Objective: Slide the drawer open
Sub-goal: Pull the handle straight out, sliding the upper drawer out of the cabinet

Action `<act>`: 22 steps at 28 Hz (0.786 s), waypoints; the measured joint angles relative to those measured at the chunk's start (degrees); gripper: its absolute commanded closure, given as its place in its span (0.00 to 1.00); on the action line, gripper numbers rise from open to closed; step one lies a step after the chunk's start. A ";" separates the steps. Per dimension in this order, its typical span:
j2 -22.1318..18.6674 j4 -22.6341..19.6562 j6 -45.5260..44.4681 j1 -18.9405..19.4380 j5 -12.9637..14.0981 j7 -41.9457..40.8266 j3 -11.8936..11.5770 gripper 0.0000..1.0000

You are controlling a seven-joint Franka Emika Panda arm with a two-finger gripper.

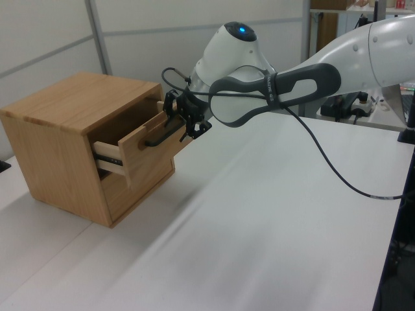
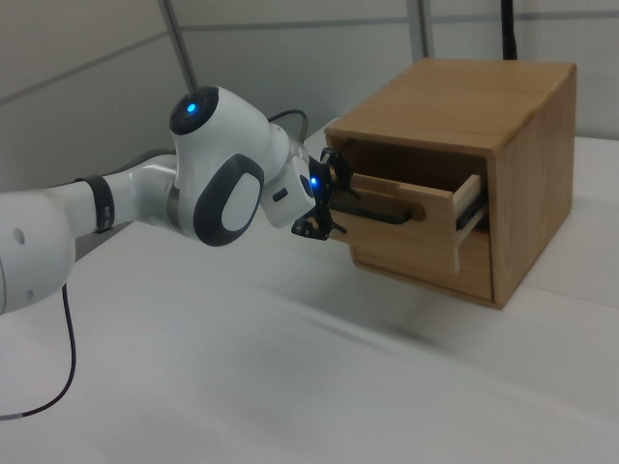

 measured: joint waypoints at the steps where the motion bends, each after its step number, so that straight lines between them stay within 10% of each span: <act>1: 0.28 0.21 0.00 -0.04 0.00 0.01 0.00 0.55; 5: 1.93 1.72 0.00 -0.33 0.00 0.02 -0.11 1.00; 22: 3.80 3.70 0.01 -0.64 -0.02 -0.14 -0.16 1.00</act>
